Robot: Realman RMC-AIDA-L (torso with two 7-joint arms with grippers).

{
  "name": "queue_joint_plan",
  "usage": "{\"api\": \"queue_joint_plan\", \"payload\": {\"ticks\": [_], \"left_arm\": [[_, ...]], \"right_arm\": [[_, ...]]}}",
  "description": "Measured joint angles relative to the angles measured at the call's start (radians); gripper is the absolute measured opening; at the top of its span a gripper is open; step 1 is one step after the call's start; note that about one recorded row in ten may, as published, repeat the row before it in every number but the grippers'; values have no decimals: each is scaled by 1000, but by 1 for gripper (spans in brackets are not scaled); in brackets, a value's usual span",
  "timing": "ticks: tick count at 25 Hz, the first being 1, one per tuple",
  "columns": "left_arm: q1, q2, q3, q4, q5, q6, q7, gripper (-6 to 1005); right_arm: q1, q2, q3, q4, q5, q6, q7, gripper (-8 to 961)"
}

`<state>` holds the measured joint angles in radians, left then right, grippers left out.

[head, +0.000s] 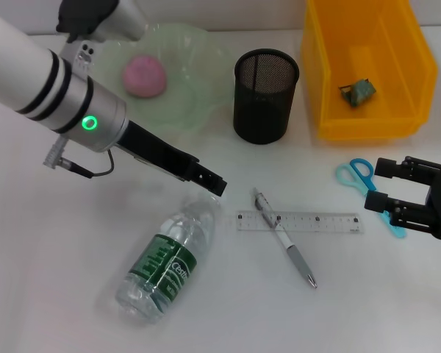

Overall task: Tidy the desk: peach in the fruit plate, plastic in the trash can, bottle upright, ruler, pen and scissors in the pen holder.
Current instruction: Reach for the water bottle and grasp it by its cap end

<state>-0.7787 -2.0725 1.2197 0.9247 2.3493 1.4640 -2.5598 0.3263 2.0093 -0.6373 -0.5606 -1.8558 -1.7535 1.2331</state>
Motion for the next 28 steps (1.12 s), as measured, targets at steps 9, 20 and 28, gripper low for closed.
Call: {"api": "queue_joint_plan", "payload": {"ticks": [9, 20, 28], "left_arm": [[4, -4, 47, -21, -6, -67, -24, 843], [23, -5, 80, -27, -6, -86, -54, 843], [32, -6, 117, -36, -7, -130, -73, 843]], "right_arm": [[41, -2, -8, 5, -16, -11, 35, 696], [64, 0, -15, 2, -150, -35, 46, 697], [80, 1, -15, 6, -195, -49, 40, 697]]}}
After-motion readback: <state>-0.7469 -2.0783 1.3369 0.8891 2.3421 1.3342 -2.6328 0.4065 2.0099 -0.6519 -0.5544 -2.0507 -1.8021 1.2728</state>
